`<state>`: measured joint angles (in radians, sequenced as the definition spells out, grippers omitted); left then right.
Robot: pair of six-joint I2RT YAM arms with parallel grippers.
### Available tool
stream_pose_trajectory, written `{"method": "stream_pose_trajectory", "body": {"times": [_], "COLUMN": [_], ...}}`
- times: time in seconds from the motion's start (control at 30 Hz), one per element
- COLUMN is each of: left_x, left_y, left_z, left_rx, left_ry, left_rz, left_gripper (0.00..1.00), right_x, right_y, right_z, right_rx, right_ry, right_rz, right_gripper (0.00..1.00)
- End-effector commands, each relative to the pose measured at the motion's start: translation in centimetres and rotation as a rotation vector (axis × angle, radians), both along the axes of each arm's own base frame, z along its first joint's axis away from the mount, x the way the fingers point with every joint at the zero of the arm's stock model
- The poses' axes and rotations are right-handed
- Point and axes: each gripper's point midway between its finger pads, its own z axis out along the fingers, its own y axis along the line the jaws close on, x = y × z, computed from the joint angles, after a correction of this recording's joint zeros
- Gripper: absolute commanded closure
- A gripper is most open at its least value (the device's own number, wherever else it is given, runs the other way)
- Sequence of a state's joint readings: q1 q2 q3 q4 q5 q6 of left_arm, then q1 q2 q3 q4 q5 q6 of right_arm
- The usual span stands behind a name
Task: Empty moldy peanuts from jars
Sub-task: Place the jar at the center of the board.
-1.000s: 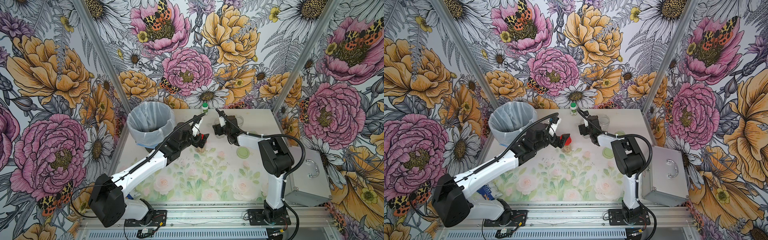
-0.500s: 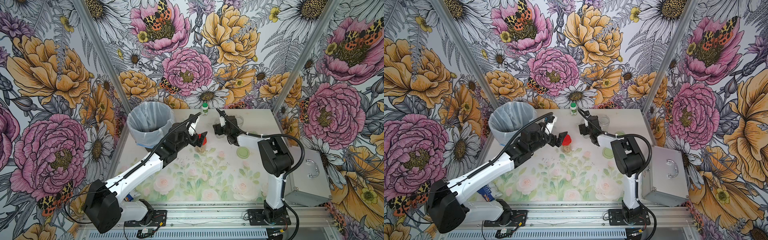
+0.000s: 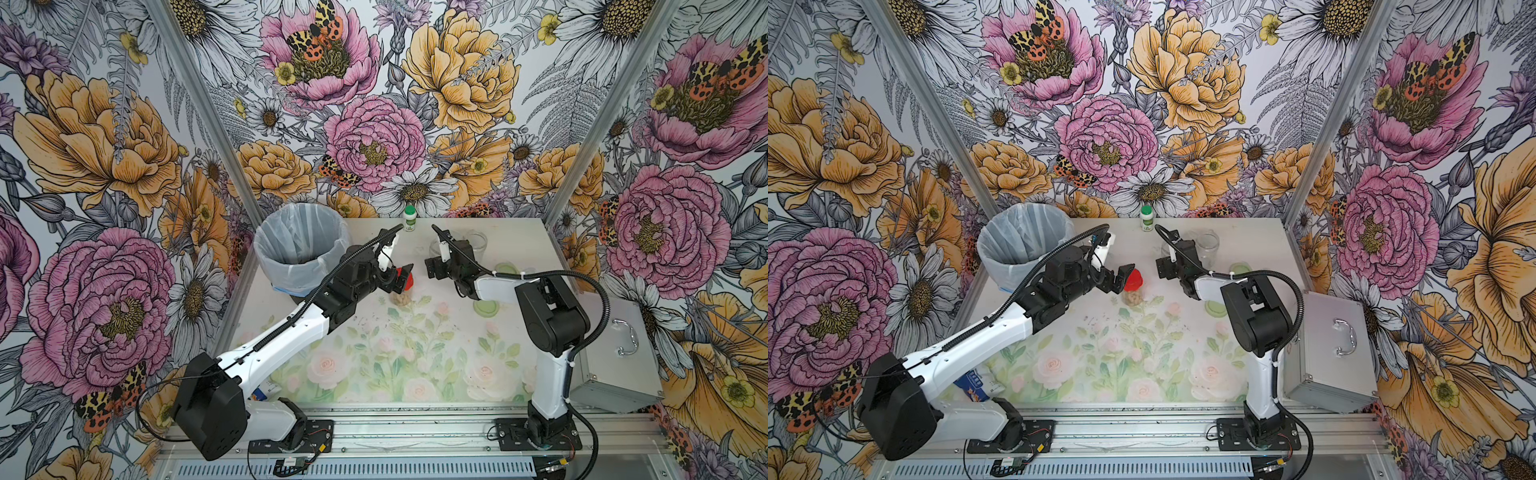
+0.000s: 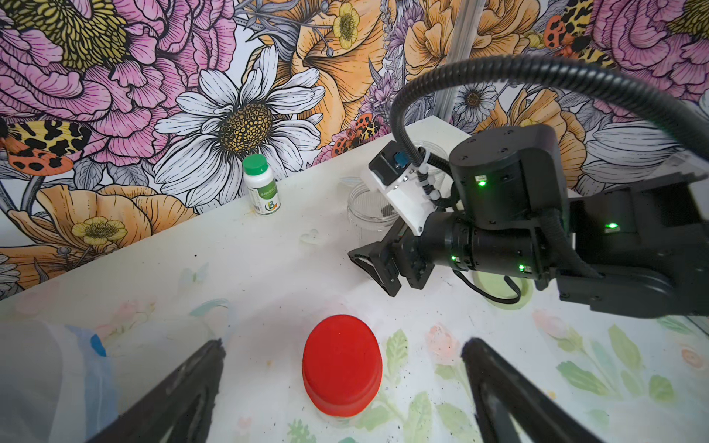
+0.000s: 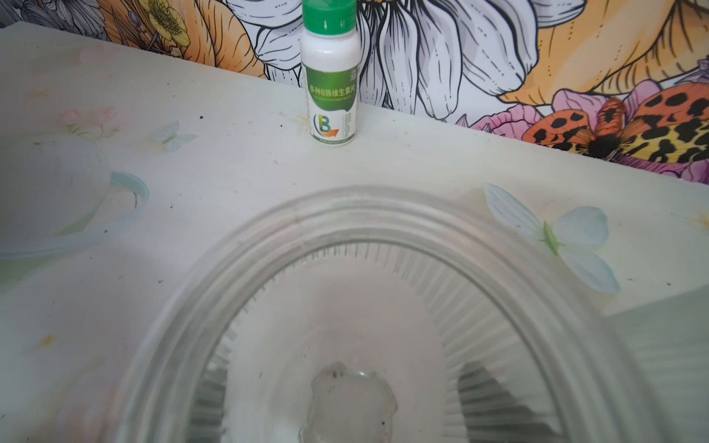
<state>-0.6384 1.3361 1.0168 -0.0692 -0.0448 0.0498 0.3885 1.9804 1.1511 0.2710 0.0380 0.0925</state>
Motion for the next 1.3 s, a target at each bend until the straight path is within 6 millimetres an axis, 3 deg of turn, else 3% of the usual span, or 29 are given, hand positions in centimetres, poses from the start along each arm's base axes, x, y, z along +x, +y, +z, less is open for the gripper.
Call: {"method": "stream_pose_trajectory", "body": {"times": [0.0,0.4,0.7,1.1,1.27], "left_x": [0.7,1.1,1.0,0.1,0.2], "left_y": [0.1,-0.6,-0.5,0.1,1.2], "left_z": [-0.9,-2.5,-2.7,-0.8,0.2], "left_rx": [-0.013,-0.032,-0.035,-0.043,0.001], "left_ry": [0.019,0.055,0.048,-0.017,0.019], "left_rz": [0.012,-0.023,-0.027,-0.022,0.041], "left_gripper": [0.01,0.01,0.01,0.01,0.01], "right_x": [-0.6,-3.8,-6.8,-12.3,-16.0], "right_y": [0.3,0.2,0.1,-1.9,-0.2], "right_z": [2.3,2.8,5.5,8.0,8.7], "right_rx": [0.027,0.040,0.055,0.057,0.073], "right_ry": [-0.040,-0.036,-0.069,-0.092,0.011], "right_rz": [-0.003,-0.004,0.008,-0.032,0.060], "right_gripper": [0.05,0.01,0.00,0.00,0.00]}}
